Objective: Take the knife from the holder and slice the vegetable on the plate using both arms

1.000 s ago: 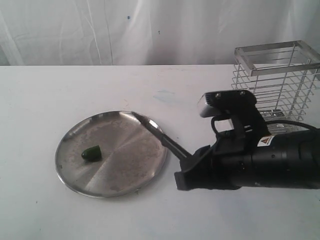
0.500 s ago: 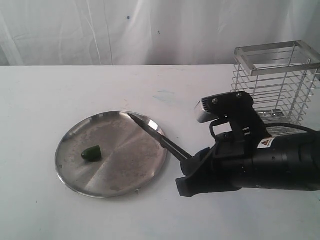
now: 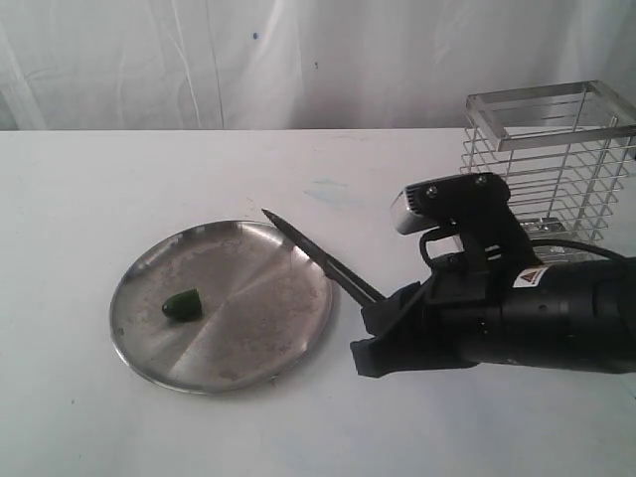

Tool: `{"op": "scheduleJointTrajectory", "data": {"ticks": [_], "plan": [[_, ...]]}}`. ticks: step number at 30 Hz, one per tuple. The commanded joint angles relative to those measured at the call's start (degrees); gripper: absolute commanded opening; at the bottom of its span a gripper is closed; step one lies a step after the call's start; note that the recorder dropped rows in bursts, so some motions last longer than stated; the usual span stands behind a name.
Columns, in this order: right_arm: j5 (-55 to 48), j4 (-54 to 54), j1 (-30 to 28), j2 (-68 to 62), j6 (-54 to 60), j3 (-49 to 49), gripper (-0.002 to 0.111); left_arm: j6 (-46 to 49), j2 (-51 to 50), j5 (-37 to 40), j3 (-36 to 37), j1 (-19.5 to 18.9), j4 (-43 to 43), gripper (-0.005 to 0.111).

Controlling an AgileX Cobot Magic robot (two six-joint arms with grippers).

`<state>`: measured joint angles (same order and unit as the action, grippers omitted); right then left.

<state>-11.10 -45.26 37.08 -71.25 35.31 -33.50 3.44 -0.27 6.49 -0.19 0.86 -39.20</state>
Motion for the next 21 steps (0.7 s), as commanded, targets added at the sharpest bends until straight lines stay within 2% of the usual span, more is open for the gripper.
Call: {"op": "scheduleJointTrajectory", "data": {"ticks": [1,4,8,11,14,17,21], "plan": [[0.89,-0.25,0.05,-1.83,0.63,0.21,0.0,-0.45,0.27,-7.23,0.19,0.45,-0.8,0.0],[1.4,-0.25,0.05,-3.6,0.63,0.21,0.0,-0.57,0.27,-14.18,0.19,0.45,-0.96,0.0],[4.9,-0.37,0.05,-6.59,0.55,0.21,0.0,-0.06,0.27,-35.28,0.19,0.45,-0.83,0.0],[6.05,-1.19,0.05,-9.04,0.5,0.21,0.0,-3.44,0.27,-44.61,0.19,0.45,-0.83,0.0],[6.05,-2.4,0.05,-10.53,0.5,0.21,0.0,-4.75,0.27,-48.37,0.12,0.45,-0.83,0.0],[7.48,-4.73,0.05,-10.9,0.5,-0.11,0.0,-3.44,-2.95,-47.93,-3.17,0.45,2.0,0.0],[13.05,-7.02,0.05,-10.9,0.5,-0.11,0.0,-4.59,-13.82,-46.27,-8.08,0.45,15.16,0.0]]}}
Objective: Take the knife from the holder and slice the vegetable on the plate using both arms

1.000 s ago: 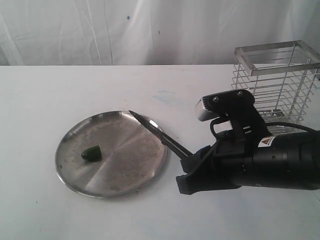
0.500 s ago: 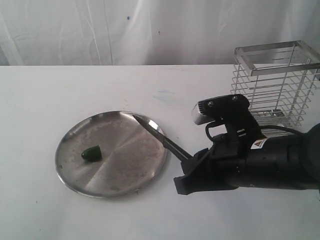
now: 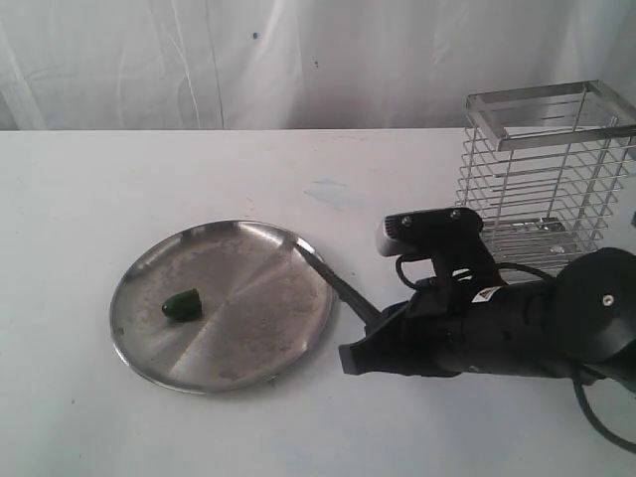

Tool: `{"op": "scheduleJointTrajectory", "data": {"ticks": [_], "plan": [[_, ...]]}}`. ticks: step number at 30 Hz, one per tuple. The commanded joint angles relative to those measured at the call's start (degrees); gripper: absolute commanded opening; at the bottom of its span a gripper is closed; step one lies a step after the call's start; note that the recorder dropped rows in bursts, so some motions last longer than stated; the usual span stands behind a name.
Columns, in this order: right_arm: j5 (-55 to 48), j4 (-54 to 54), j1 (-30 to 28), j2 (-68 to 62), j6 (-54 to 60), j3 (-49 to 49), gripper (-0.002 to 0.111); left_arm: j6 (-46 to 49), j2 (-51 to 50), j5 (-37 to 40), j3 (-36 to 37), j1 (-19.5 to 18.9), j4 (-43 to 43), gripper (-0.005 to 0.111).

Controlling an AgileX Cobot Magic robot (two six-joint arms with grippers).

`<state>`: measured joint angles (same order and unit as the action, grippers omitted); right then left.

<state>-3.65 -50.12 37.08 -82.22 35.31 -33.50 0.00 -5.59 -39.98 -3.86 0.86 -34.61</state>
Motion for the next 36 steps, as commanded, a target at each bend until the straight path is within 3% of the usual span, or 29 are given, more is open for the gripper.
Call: {"op": "scheduleJointTrajectory", "data": {"ticks": [1,6,10,12,15,17,19,21,23,26,29,36], "plan": [[5.98,-2.15,0.05,0.07,0.41,-0.11,0.0,-2.44,-12.55,-0.05,-6.7,0.45,15.44,0.0],[2.12,-2.15,0.05,0.07,0.37,-0.11,0.0,-3.15,-35.26,0.65,-18.73,0.45,34.61,0.0],[0.33,-2.15,0.05,0.07,0.37,-0.11,0.0,-8.08,-51.55,8.49,-26.1,0.45,52.81,0.0],[-0.1,-2.15,0.05,0.18,0.37,-0.11,0.0,-14.75,-60.51,14.39,-28.22,0.45,58.44,0.0],[-0.79,-3.04,0.05,0.3,0.37,-0.11,0.0,-29.26,-65.29,21.56,-28.09,0.45,58.34,0.0],[-0.87,-5.31,0.05,0.3,0.37,-0.11,0.0,-31.93,-67.98,21.47,-28.09,0.58,62.84,0.0],[0.11,-7.8,0.05,0.3,0.37,-0.11,0.0,-33.87,-71.69,14.04,-28.22,3.31,79.99,0.0],[0.52,-8.2,0.05,0.41,0.37,-0.53,0.0,-29.52,-76.47,3.31,-30.05,8.36,104.27,0.0],[3.01,-8.62,0.05,0.39,0.25,-0.76,0.0,-26.26,-79.04,4.11,-32.23,11.15,117.21,0.0],[7.51,-8.96,0.05,0.39,0.27,-0.76,0.0,-26.94,-81.19,13.33,-33.31,11.39,115.72,0.0],[6.28,-8.96,0.05,0.39,0.27,-0.76,0.0,-26.94,-82.37,13.16,-34.15,11.39,113.26,0.002],[2.85,-9.41,0.05,0.39,-0.5,-0.76,0.0,-26.94,-84.29,12.4,-34.39,11.26,113.03,0.038]]}}
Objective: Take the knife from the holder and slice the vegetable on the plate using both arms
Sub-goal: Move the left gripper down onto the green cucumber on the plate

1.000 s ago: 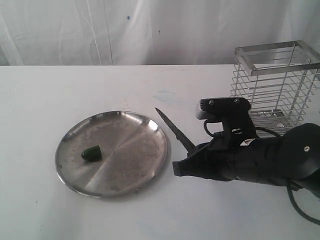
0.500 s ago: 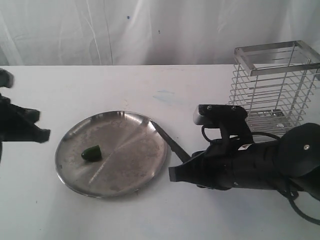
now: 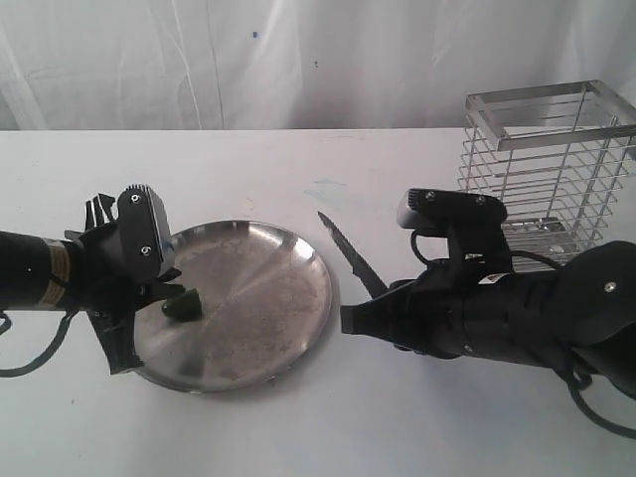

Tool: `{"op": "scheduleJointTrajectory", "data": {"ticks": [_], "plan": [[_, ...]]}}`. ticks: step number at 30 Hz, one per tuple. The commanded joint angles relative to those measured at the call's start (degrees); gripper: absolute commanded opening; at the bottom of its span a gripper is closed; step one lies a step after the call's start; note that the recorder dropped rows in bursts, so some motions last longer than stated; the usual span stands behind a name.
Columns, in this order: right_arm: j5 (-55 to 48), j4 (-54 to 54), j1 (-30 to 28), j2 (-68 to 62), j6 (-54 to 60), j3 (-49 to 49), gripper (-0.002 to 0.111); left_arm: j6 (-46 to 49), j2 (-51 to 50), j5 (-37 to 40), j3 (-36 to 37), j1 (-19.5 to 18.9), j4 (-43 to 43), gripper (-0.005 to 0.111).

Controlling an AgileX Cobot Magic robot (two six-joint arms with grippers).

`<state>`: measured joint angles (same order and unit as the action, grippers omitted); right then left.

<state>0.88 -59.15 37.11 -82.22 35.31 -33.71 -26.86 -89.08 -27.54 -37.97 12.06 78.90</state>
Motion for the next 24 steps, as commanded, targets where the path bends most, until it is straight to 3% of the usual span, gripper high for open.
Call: {"op": "scheduleJointTrajectory", "data": {"ticks": [1,7,24], "plan": [[-1.83,-0.38,0.02,0.39,-1.02,-0.55,0.0,-0.08,-1.07,-0.19,-0.38,0.06,-0.48,0.043],[1.22,-0.38,0.02,0.39,-0.99,-0.55,0.0,1.08,-4.99,-1.02,-0.5,0.06,-6.36,0.062],[-3.84,-0.5,0.02,0.39,-2.57,-0.55,0.0,3.27,-14.35,1.64,-6.6,0.06,-11.59,0.062]]}}
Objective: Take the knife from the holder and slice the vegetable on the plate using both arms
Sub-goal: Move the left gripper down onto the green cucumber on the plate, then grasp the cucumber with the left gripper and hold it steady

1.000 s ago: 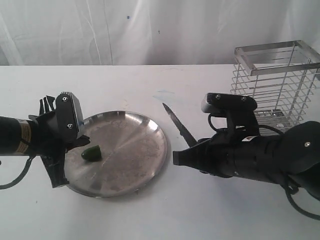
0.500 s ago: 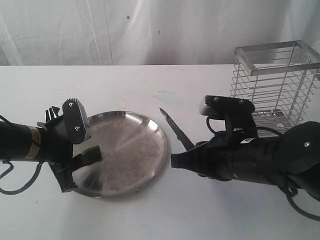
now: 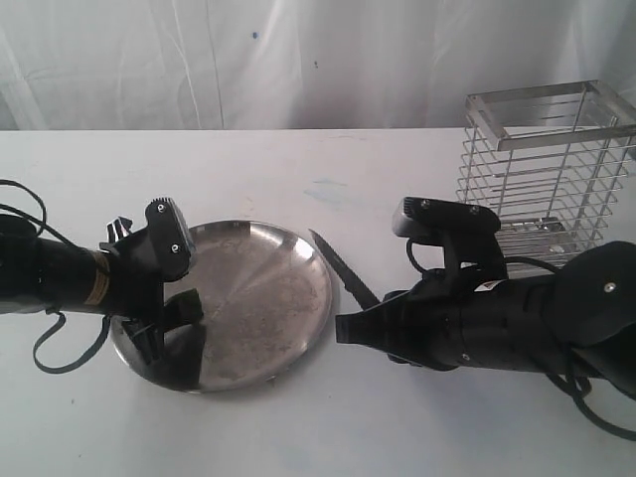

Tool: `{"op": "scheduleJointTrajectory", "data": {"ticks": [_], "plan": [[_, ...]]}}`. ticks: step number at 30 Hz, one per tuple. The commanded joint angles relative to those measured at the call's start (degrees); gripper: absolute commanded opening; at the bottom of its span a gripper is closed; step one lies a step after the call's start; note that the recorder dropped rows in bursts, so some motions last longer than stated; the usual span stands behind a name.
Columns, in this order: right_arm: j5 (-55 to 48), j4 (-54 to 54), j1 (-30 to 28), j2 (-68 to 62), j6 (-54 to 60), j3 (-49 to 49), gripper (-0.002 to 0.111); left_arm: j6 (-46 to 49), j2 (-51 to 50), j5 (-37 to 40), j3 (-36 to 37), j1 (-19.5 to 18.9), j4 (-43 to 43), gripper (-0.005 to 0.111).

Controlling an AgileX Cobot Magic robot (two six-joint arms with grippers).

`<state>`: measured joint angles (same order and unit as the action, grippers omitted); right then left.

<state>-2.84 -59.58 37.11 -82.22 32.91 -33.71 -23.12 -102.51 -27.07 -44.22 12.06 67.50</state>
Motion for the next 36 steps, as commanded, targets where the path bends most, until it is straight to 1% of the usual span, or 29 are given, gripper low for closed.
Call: {"op": "scheduleJointTrajectory", "data": {"ticks": [1,3,5,7,11,12,16,18,19,21,23,24,27,31,36], "plan": [[-0.12,-0.08,0.02,0.39,-0.17,-0.55,0.0,-0.62,-0.92,1.56,-0.35,0.06,-0.19,0.062],[-0.12,-0.08,0.02,0.39,-0.17,-0.55,0.0,-1.3,-0.92,2.51,-0.49,0.06,-0.19,0.061],[-0.12,-0.08,0.02,0.39,-0.17,-0.55,0.0,-3.48,-0.92,2.76,-0.49,0.06,-0.19,0.054],[-0.12,-0.08,0.02,0.39,-0.17,-0.55,0.0,-5.78,-0.92,2.76,-0.49,0.06,-0.19,0.039],[-0.12,-0.2,0.02,0.39,-0.17,-0.55,0.0,-8.66,-0.92,2.14,-0.77,0.06,-0.19,0.002],[-0.12,-0.2,0.02,0.39,-0.17,-0.55,0.0,-9.9,-0.92,1.98,-1.11,0.06,-0.19,0.0],[-0.12,-0.2,0.02,0.39,-0.17,-0.55,0.0,-20.16,-0.56,-0.41,-3.94,0.06,-0.19,0.0],[-0.12,-0.2,0.02,0.39,-0.17,-0.55,0.0,-22.32,-0.29,-2.86,-5.24,0.06,1.15,0.0],[-0.12,-0.2,0.02,0.39,-0.17,-0.55,0.0,-22.2,-0.29,-5.19,-5.83,0.06,3.77,0.0],[0.17,-0.19,0.02,0.39,-0.17,-0.55,0.0,-22.12,-0.56,-9.35,-7.2,0.06,12.75,0.0],[0.89,-0.19,0.02,0.39,-0.17,-0.55,0.0,-23.18,-1.77,-10.84,-8.75,0.06,20.08,0.0],[1.47,-0.19,0.02,0.39,-0.17,-0.55,0.0,-24.48,-2.48,-10.61,-9.13,0.06,21.49,0.0],[2.03,-0.19,0.02,0.39,-0.17,-0.55,0.0,-25.32,-4.67,-10.06,-9.72,0.06,22.2,0.0],[2.03,-0.19,0.02,0.39,-0.17,-0.55,0.0,-25.32,-7.17,-11.86,-9.72,0.06,22.09,0.0],[1.34,0.18,0.02,0.39,-0.17,-0.55,0.0,-24.38,-8.1,-11.86,-9.72,0.06,24.23,0.0]]}}
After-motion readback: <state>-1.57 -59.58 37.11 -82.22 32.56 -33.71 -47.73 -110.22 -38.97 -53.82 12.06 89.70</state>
